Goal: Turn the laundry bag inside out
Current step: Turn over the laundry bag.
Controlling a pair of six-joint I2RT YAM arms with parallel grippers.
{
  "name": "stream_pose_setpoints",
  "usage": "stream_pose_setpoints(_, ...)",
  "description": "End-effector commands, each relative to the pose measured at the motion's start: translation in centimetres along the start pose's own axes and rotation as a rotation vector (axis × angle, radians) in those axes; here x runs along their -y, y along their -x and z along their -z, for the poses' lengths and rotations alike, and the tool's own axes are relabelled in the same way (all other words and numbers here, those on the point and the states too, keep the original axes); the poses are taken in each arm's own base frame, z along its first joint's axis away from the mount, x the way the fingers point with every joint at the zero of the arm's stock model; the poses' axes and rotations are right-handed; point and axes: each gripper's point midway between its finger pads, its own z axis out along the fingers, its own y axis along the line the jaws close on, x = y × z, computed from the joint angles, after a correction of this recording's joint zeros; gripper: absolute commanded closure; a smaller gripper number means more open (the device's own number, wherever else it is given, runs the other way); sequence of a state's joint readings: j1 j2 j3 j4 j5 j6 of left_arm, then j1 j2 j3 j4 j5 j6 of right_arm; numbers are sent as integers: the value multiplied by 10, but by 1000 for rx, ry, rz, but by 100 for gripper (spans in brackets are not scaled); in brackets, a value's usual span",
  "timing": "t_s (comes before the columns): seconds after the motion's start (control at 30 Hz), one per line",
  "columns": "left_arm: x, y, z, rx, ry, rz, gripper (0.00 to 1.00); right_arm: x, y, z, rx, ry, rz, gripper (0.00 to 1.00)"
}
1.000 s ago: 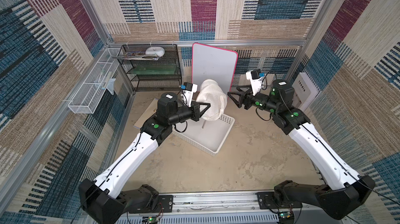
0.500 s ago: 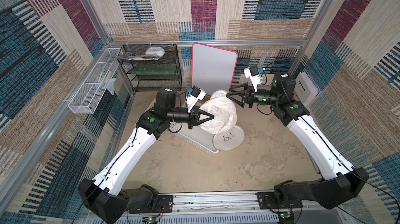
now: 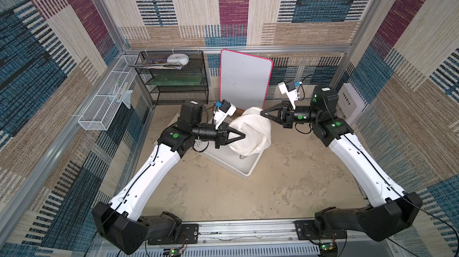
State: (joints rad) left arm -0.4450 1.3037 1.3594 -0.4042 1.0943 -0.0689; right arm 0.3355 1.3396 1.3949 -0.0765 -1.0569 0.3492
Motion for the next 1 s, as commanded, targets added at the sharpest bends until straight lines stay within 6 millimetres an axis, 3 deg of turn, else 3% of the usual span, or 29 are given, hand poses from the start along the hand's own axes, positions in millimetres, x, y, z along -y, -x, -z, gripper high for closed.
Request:
stream_pose_setpoints(0.0, 23, 3, 4, 7, -99, -60, 100, 24, 18, 8, 70, -148, 22, 100)
stream_pose_setpoints(0.17, 55, 5, 11, 11, -204, -113, 100, 95, 11, 24, 103, -458, -16, 100)
stream_pose_setpoints(0.23, 68, 6, 13, 13, -237, -138, 100, 104, -5, 16, 65, -422, -51, 100)
stream_pose_setpoints(0.47, 97, 28, 16, 112, -245, -309, 100, 84, -62, -37, -64, -119, -175, 100)
stream_pose_setpoints(0.63, 134, 56, 20, 217, -273, -433, 100, 87, -97, -69, -146, -28, -216, 100)
stream_pose_setpoints(0.77, 151, 78, 27, 314, -225, -514, 100, 80, -100, -80, -156, 56, -220, 100)
stream_pose_setpoints(0.87, 139, 99, 37, 444, -69, -532, 100, 82, -94, -80, -152, 45, -214, 98)
stream_pose_setpoints(0.97, 110, 107, 39, 489, 83, -481, 100, 89, -69, -61, -97, -51, -188, 73)
